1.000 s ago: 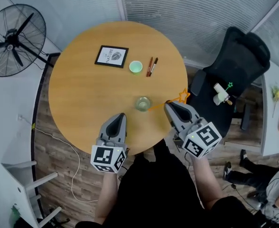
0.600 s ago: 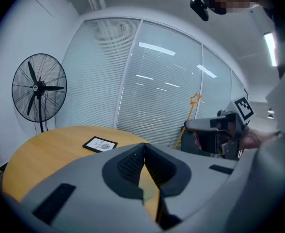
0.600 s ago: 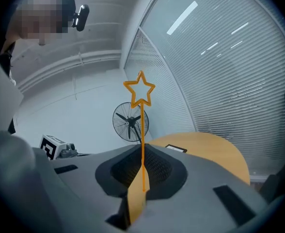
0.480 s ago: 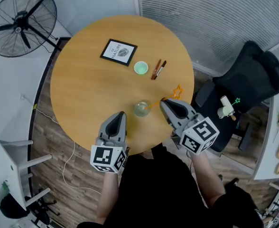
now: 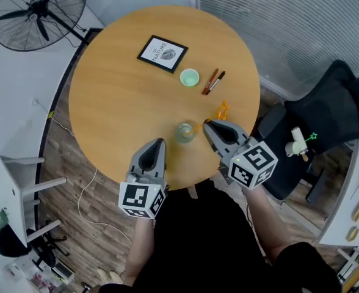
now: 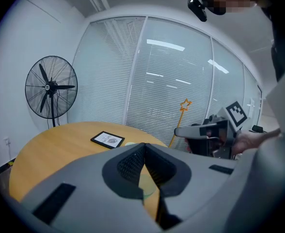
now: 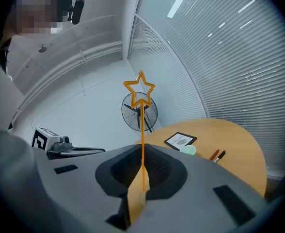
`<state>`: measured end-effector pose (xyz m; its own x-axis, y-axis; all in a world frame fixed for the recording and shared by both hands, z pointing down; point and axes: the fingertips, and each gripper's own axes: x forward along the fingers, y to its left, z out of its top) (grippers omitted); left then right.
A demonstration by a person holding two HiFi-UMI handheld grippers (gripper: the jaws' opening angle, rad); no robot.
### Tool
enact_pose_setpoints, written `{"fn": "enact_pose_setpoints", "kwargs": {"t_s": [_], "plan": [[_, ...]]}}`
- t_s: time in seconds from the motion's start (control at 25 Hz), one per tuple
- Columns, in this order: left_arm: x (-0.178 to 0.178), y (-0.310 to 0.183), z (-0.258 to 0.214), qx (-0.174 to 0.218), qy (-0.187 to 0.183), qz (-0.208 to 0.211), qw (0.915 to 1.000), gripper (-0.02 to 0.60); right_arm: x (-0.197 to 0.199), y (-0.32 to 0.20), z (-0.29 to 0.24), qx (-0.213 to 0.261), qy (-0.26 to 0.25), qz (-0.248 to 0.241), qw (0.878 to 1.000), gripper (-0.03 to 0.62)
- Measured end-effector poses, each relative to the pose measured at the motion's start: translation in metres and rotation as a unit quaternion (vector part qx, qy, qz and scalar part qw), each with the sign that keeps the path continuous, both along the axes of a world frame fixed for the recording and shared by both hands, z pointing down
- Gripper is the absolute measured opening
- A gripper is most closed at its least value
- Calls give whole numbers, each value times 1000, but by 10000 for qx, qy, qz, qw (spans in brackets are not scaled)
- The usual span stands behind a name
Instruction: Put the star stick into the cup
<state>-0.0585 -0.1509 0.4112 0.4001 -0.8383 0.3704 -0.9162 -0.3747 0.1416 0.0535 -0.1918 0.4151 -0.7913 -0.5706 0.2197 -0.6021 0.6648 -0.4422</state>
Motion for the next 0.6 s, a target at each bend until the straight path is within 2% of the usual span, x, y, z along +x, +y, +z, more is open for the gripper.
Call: {"fn": "enact_pose_setpoints", "kwargs": {"t_s": [0.32, 0.6], "plan": [[-7, 4, 17, -213, 35, -185, 9996, -2, -9, -3, 25, -265, 93, -135, 9995, 26], [-8, 4, 27, -326, 85, -69, 9994, -2, -23, -7, 47, -407, 249, -168, 9987, 26]]}}
